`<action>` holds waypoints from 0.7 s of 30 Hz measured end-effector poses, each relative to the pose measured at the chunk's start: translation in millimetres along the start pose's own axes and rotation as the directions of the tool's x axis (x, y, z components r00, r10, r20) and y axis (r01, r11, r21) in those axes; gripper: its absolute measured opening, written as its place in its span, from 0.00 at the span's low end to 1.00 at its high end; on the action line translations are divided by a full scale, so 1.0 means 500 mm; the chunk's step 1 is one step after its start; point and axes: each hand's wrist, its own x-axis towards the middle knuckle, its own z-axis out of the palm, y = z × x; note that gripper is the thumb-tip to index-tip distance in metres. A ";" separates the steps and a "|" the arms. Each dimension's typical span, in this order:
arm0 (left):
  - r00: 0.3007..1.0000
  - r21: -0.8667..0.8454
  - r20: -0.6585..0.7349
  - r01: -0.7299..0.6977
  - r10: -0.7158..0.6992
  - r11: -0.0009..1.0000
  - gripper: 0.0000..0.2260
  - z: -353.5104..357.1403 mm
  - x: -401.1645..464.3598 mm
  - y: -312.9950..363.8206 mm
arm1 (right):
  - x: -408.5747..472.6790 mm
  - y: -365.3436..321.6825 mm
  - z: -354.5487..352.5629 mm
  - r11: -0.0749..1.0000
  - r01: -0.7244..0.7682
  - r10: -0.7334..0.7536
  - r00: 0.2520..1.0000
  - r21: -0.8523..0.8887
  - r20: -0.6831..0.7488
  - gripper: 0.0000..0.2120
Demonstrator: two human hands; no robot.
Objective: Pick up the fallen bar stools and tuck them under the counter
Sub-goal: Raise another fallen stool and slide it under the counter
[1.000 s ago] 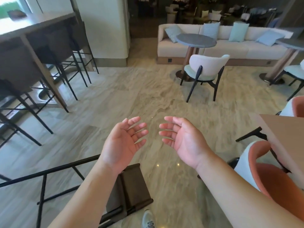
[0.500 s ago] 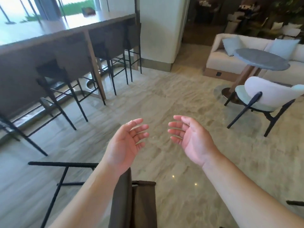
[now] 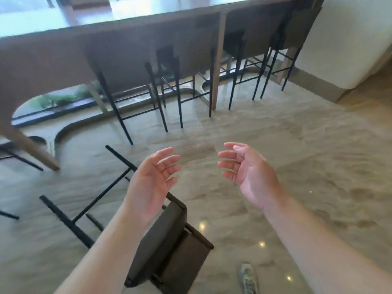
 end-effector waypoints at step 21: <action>0.810 -0.126 -0.579 -0.207 0.098 0.970 0.16 -0.023 -0.219 -0.200 | 0.015 0.089 0.009 0.883 -0.314 0.447 0.788 -0.348 0.423 0.11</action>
